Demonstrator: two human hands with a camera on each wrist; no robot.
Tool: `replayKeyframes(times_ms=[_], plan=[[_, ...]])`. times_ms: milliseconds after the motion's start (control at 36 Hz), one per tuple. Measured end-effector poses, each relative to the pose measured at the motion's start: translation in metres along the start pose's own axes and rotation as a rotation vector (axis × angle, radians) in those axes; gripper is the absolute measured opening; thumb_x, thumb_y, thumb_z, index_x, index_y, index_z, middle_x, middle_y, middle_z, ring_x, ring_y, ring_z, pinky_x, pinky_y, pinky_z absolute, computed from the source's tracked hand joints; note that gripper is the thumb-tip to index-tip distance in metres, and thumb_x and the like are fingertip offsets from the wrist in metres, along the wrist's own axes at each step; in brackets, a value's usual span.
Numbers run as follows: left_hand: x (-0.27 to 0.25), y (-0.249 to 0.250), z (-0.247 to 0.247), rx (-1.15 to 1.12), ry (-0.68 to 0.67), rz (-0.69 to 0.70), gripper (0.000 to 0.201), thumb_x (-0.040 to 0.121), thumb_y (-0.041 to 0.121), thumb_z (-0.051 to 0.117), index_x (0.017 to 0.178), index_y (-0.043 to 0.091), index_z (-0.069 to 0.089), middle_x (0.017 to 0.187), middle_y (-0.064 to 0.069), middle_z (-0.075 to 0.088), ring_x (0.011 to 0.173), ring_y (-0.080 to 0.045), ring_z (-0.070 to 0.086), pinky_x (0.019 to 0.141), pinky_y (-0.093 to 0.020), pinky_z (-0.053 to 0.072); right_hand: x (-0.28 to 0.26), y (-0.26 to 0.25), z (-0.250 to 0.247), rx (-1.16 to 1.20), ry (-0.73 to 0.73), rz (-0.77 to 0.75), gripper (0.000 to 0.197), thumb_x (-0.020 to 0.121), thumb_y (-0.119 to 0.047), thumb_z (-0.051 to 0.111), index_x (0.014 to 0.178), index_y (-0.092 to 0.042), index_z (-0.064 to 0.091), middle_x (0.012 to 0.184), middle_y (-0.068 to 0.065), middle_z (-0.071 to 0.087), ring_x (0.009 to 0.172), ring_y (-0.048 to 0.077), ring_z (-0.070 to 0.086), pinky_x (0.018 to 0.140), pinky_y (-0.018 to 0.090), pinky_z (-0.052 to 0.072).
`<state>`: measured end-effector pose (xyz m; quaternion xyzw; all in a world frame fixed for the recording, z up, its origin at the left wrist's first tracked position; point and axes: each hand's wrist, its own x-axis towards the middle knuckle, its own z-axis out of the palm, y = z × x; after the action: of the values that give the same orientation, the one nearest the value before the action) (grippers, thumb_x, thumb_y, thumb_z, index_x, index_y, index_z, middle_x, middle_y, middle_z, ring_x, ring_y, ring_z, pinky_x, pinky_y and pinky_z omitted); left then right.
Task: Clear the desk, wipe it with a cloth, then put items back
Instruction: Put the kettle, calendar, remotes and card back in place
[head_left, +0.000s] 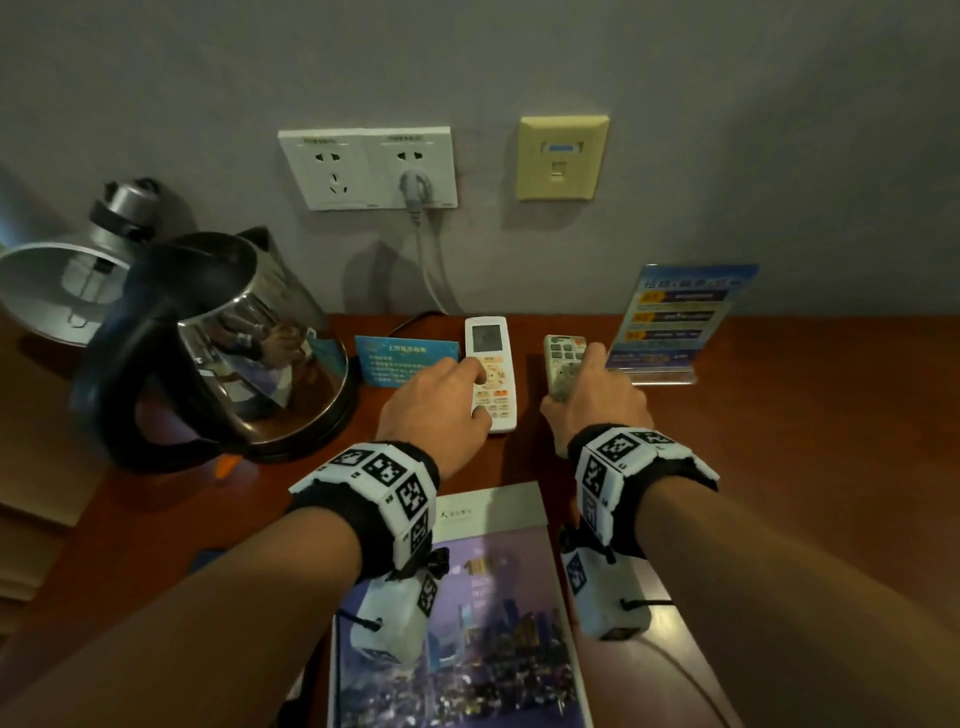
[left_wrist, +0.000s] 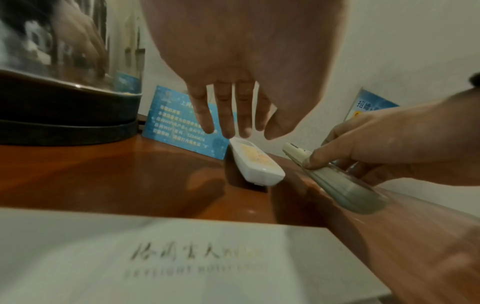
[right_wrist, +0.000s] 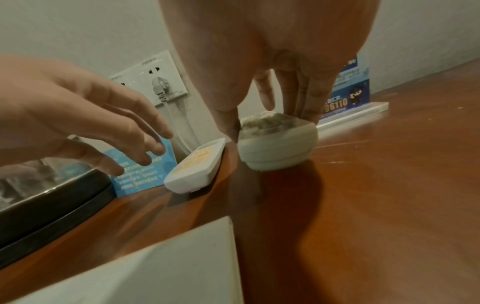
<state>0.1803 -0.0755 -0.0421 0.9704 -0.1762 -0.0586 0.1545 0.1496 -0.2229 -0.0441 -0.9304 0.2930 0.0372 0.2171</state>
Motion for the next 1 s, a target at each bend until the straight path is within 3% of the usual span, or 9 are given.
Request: replayKeyframes(times_ms=[139,361,639,1000], plan=[[0.014,-0.005,0.000,-0.004,0.014,0.030,0.034,0.091,0.028,0.058,0.124,0.025,0.051,0.121,0.003,0.056,0.111,-0.016,0.053,0.087,-0.033,0.049,0.015,-0.013,0.006,0.014,0.004,0.023,0.055,0.084,-0.034,0.069,0.123,-0.016,0.035,0.112,0.015,0.057,0.104,0.036,0.058,0.075,0.040,0.047],[0.025,-0.020,-0.002,-0.037,0.023,0.058,0.032,0.091,0.026,0.057,0.123,0.026,0.052,0.121,0.006,0.055,0.111,-0.013,0.053,0.084,-0.029,0.046,0.032,-0.027,0.016,0.011,0.015,0.029,0.050,0.085,-0.030,0.068,0.119,-0.014,0.036,0.113,0.015,0.055,0.106,0.037,0.056,0.073,0.039,0.044],[0.023,-0.029,-0.003,-0.016,0.009,0.027,0.030,0.091,0.026,0.055,0.121,0.027,0.052,0.117,0.006,0.055,0.109,-0.014,0.053,0.087,-0.034,0.049,0.032,-0.025,0.015,-0.029,-0.025,0.018,0.047,0.088,-0.035,0.065,0.119,-0.014,0.036,0.117,0.016,0.052,0.110,0.036,0.053,0.077,0.041,0.045],[0.006,0.030,-0.013,-0.004,0.001,0.070,0.032,0.090,0.024,0.056,0.122,0.024,0.053,0.119,0.003,0.055,0.111,-0.020,0.053,0.088,-0.039,0.048,-0.005,0.014,-0.044,-0.170,-0.004,-0.049,0.029,0.092,-0.029,0.055,0.115,-0.016,0.047,0.116,0.011,0.059,0.106,0.033,0.058,0.069,0.037,0.039]])
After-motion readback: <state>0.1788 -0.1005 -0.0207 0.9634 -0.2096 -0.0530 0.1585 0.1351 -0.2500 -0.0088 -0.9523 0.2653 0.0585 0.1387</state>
